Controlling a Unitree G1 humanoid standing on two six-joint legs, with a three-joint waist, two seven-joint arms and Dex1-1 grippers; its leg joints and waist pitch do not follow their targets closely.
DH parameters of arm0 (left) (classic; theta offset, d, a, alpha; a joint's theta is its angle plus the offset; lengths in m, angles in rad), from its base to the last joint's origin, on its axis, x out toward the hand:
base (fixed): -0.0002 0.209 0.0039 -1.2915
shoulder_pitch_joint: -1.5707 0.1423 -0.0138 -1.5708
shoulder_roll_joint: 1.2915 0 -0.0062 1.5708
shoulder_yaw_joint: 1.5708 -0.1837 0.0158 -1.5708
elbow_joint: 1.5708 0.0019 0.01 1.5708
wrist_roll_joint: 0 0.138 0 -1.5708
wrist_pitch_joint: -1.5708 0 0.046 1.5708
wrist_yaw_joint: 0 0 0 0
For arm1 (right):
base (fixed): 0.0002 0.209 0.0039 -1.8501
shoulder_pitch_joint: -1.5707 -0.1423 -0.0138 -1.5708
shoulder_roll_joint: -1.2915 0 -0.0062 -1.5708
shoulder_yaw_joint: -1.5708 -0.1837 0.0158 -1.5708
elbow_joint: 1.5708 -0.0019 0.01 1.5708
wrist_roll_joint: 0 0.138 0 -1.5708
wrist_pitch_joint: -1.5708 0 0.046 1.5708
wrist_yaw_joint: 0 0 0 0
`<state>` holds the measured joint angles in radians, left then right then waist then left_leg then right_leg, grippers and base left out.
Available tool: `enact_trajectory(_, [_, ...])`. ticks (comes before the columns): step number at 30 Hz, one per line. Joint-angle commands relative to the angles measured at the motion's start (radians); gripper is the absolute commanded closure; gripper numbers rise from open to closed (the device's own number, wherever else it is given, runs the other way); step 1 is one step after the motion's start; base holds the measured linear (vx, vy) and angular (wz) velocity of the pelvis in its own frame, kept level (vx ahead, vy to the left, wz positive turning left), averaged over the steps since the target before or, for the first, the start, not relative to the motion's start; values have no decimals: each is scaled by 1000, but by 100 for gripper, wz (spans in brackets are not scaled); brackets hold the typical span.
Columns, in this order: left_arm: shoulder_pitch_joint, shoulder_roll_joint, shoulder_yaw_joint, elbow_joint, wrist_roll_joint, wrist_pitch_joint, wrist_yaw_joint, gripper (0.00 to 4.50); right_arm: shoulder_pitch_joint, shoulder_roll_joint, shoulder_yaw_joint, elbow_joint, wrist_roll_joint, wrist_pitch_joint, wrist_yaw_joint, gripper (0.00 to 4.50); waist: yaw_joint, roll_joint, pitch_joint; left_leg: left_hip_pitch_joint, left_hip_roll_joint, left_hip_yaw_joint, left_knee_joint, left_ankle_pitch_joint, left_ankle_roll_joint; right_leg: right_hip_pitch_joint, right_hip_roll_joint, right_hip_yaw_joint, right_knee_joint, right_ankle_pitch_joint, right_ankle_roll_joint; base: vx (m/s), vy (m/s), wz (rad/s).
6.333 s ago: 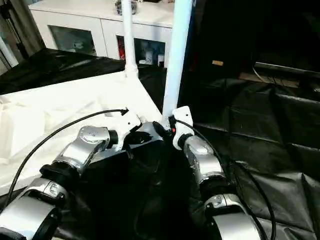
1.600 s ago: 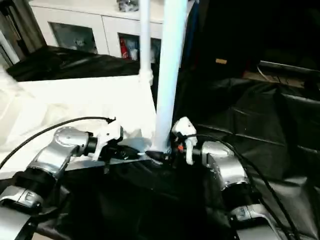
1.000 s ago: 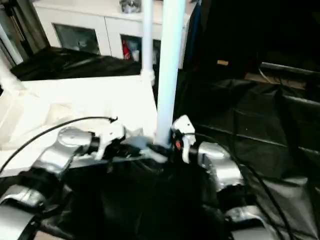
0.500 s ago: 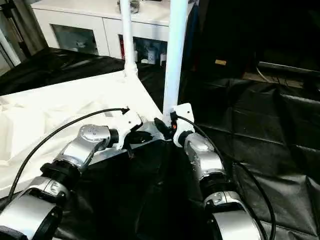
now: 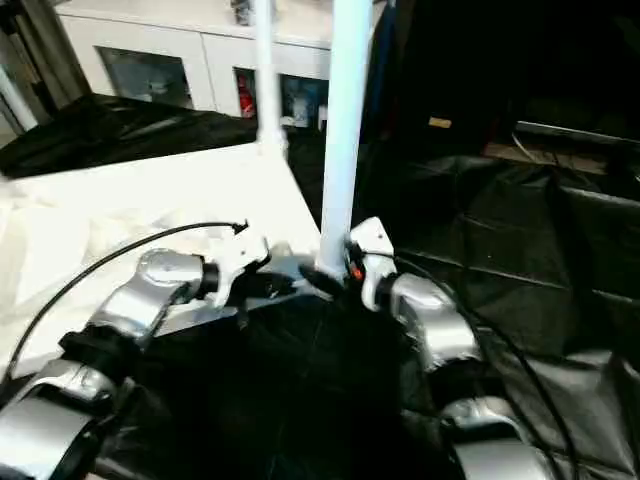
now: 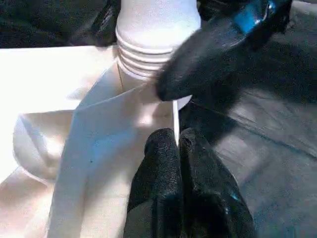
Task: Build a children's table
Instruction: Rotate leg to tighten
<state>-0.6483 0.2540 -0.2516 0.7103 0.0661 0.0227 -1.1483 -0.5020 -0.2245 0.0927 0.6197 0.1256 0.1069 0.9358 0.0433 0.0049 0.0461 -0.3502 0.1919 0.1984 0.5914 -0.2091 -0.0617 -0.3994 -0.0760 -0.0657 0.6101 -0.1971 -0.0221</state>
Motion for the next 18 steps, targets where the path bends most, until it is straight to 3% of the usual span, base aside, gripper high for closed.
enact_trajectory(1, [10,-24,-27,-32,-42,-35,-59,450,26,10,71,-16,7,31,78,66,5,0,-56,0,50,-18,-67,-138,88,54,-74,50,-66,-83,-274,0,0,0])
enact_trajectory(7, [31,16,-26,-52,-48,-34,-121,450,46,-38,77,-56,7,55,144,66,13,-2,-54,2,50,-18,-70,-156,64,51,-75,52,-70,-136,-258,0,0,0])
enact_trajectory(13, [42,36,-24,-59,-52,-39,-144,450,48,-46,72,-75,18,71,162,134,14,-3,-55,1,51,-18,-70,-141,62,50,-75,51,-68,-122,-258,0,0,0])
enact_trajectory(18, [45,39,-24,-66,-54,-33,-149,450,54,-42,82,-90,26,85,172,164,15,-4,-55,2,50,-18,-69,-138,61,51,-75,52,-69,-128,-253,0,0,0])
